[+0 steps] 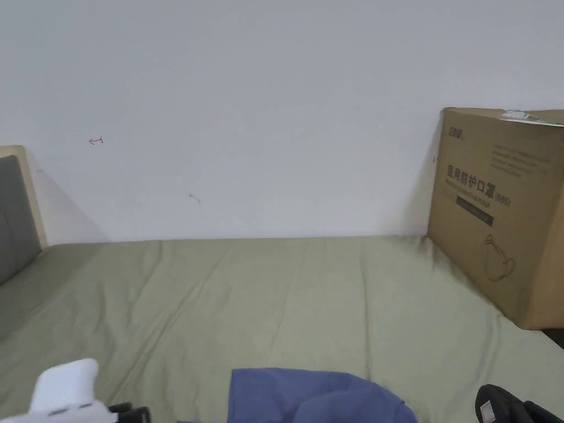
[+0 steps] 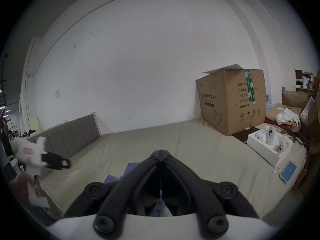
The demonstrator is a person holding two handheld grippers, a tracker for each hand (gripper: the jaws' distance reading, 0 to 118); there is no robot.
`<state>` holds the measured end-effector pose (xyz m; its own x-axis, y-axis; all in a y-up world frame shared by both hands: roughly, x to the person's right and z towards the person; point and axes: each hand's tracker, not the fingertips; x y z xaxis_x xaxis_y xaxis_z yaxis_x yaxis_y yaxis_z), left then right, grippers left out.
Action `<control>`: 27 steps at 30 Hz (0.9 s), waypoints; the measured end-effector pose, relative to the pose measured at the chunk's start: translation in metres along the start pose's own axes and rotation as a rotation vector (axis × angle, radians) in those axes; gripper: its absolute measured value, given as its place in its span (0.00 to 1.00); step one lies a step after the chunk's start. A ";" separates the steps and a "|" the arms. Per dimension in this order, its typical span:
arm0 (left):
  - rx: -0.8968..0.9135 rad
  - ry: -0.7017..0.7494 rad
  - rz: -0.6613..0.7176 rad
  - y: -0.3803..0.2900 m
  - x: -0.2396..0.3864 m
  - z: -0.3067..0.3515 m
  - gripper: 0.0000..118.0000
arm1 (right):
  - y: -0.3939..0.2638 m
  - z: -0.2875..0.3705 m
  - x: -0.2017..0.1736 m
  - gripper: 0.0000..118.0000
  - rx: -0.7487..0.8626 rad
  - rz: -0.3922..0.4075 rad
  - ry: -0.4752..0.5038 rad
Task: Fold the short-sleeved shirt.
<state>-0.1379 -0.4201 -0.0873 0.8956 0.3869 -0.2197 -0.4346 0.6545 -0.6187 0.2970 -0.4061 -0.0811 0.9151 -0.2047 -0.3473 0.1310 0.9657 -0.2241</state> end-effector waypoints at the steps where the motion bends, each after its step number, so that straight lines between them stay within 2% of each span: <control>1: -0.081 -0.041 0.049 0.010 -0.009 -0.028 0.00 | -0.002 -0.002 0.001 0.00 -0.015 -0.003 0.008; 2: -0.152 -0.004 0.038 0.017 -0.016 -0.056 0.00 | -0.006 -0.004 0.002 0.00 -0.023 -0.006 0.015; 3: -0.168 0.032 0.014 0.021 -0.022 -0.078 0.05 | -0.010 -0.006 0.003 0.00 -0.034 -0.007 0.020; 4: -0.176 0.068 -0.035 0.025 -0.025 -0.100 0.29 | -0.015 -0.009 0.005 0.00 -0.050 -0.004 0.021; 5: -0.192 0.133 -0.090 0.030 -0.025 -0.117 0.82 | -0.019 -0.012 0.005 0.00 -0.069 -0.002 0.019; 6: -0.223 0.169 -0.123 0.032 -0.026 -0.138 0.98 | -0.023 -0.014 0.007 0.00 -0.096 -0.004 0.022; 7: -0.238 0.147 -0.143 0.029 -0.028 -0.153 0.99 | -0.028 -0.016 0.010 0.00 -0.118 -0.013 0.025; 10: -0.266 0.231 -0.158 0.035 -0.034 -0.192 0.96 | -0.038 -0.022 0.018 0.00 -0.164 -0.025 0.015; 15: -0.426 0.277 -0.143 -0.003 -0.068 -0.248 0.96 | -0.047 -0.034 0.031 0.00 -0.212 -0.046 -0.020; 17: -0.269 0.279 -0.278 -0.014 -0.053 -0.238 0.97 | -0.050 -0.039 0.033 0.00 -0.235 -0.068 -0.018; 19: -0.283 0.295 -0.249 -0.018 -0.047 -0.230 0.94 | -0.051 -0.044 0.033 0.00 -0.247 -0.072 -0.016; 21: -0.180 0.283 -0.284 -0.022 -0.039 -0.205 0.73 | -0.053 -0.046 0.031 0.00 -0.254 -0.063 -0.015; 22: -0.143 0.279 -0.297 -0.025 -0.036 -0.194 0.51 | -0.053 -0.048 0.029 0.00 -0.256 -0.057 -0.013; 23: -0.115 0.217 -0.267 -0.025 -0.040 -0.181 0.00 | -0.053 -0.051 0.027 0.00 -0.256 -0.048 -0.008; 24: -0.090 0.097 -0.171 -0.029 -0.041 -0.166 0.00 | -0.052 -0.053 0.026 0.00 -0.255 -0.043 0.006; 25: -0.064 0.029 -0.076 -0.034 -0.042 -0.152 0.00 | -0.051 -0.057 0.025 0.00 -0.243 -0.053 0.067; 27: 0.056 -0.016 0.016 -0.042 -0.039 -0.125 0.00 | -0.045 -0.067 0.025 0.00 -0.222 -0.131 0.249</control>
<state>-0.1428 -0.5440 -0.1473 0.8870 0.4078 -0.2166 -0.4538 0.6832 -0.5721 0.2879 -0.4657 -0.1407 0.7714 -0.3833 -0.5080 0.1299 0.8763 -0.4639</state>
